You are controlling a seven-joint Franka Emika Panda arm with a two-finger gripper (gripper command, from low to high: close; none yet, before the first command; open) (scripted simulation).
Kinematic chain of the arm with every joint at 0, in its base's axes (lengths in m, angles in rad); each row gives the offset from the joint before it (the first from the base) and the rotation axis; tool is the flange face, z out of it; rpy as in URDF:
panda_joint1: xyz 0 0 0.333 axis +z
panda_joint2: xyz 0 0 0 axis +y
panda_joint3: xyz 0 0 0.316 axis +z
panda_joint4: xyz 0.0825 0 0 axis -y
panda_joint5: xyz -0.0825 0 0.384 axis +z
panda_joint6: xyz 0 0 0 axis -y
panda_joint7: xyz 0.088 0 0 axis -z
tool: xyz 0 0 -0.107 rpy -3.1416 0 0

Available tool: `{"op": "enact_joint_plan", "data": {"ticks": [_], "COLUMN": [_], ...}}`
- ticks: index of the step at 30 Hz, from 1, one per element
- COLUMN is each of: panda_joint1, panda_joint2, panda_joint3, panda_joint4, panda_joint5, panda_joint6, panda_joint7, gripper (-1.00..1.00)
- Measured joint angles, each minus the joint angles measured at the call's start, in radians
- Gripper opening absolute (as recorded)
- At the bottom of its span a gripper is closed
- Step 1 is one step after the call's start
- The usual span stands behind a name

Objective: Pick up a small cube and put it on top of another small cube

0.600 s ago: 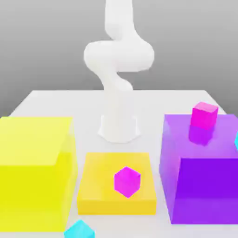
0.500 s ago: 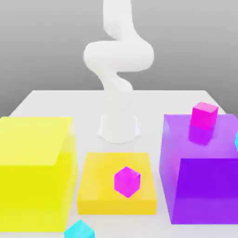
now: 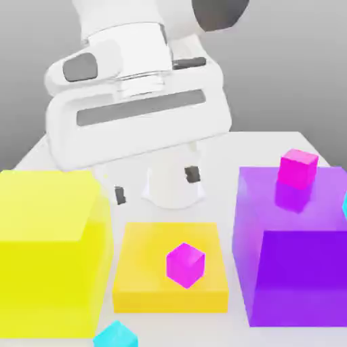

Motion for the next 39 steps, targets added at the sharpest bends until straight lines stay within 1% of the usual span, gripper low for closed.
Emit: {"op": "enact_joint_plan", "data": {"ticks": [3,6,9,13,15,17,18,24,26,29,30,35,39], "panda_joint1": [-0.008,-0.024,-0.039,-0.052,-0.073,-0.104,-0.117,-0.123,-0.102,-0.067,-0.064,0.032,0.126], "panda_joint2": [0.103,0.199,0.287,0.393,0.461,0.535,0.559,0.572,0.533,0.432,0.409,0.289,0.179], "panda_joint3": [-0.003,0.000,0.000,-0.014,0.009,0.048,0.063,0.070,0.046,-0.005,-0.013,0.080,0.166], "panda_joint4": [-0.001,-0.004,-0.009,-0.016,-0.004,0.012,0.018,0.021,0.012,-0.009,0.010,0.078,0.117], "panda_joint5": [0.025,0.027,0.004,-0.057,-0.038,0.001,0.013,0.020,0.000,-0.066,-0.079,-0.107,-0.162], "panda_joint6": [0.029,0.064,0.105,0.166,0.215,0.269,0.288,0.294,0.266,0.191,0.168,-0.018,-0.164], "panda_joint7": [-0.108,-0.202,-0.277,-0.351,-0.384,-0.417,-0.427,-0.432,-0.418,-0.371,-0.368,-0.392,-0.388], "gripper": [0.00,0.00,0.00,0.00,0.00,0.00,-1.00,-1.00,-1.00,-1.00,-1.00,-1.00,-1.00]}}
